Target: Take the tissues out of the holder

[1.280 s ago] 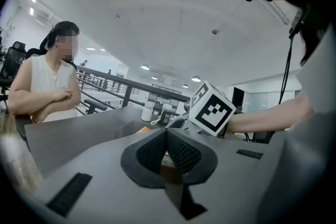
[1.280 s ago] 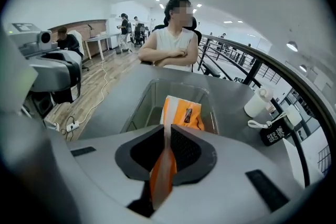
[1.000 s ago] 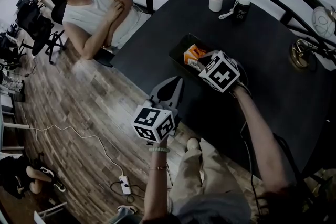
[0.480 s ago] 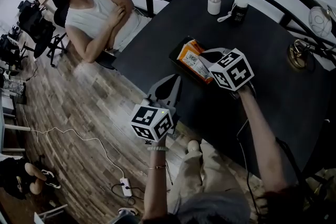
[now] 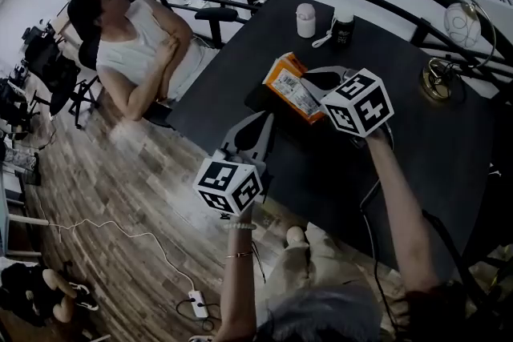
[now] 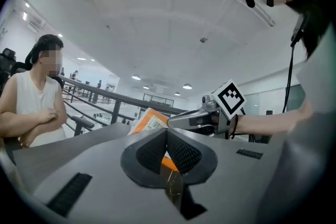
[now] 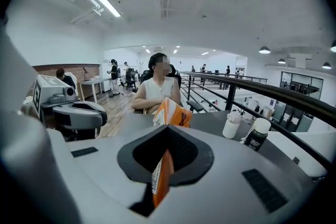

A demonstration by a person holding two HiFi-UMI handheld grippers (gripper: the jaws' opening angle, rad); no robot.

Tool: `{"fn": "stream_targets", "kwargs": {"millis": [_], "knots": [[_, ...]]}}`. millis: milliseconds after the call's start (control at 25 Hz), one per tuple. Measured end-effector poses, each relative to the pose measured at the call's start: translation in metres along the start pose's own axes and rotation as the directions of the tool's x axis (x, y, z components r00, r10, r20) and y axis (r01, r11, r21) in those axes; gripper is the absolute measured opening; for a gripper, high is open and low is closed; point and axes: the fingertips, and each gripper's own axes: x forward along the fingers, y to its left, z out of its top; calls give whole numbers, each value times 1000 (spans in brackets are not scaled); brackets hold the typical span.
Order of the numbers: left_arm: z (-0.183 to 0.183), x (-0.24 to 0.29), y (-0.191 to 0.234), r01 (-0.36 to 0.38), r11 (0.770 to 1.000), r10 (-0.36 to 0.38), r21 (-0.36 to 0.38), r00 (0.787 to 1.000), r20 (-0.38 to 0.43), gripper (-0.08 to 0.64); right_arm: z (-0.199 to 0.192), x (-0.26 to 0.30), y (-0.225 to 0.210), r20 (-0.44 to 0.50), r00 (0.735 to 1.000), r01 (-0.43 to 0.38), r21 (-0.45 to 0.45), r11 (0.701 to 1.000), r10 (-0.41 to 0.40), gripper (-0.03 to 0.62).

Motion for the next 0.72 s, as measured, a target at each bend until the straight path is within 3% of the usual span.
{"fn": "stream_targets", "kwargs": {"millis": [280,720], "knots": [[12,23,-22,62,998,-62,19,998,14,8,12,-27,-27,30,998,60,-3,998,-60,14],[11,57,-39,121,993,-121,9,993,-3,8,-1,-39,-68,8,993,119,26,993,-120,14]]}}
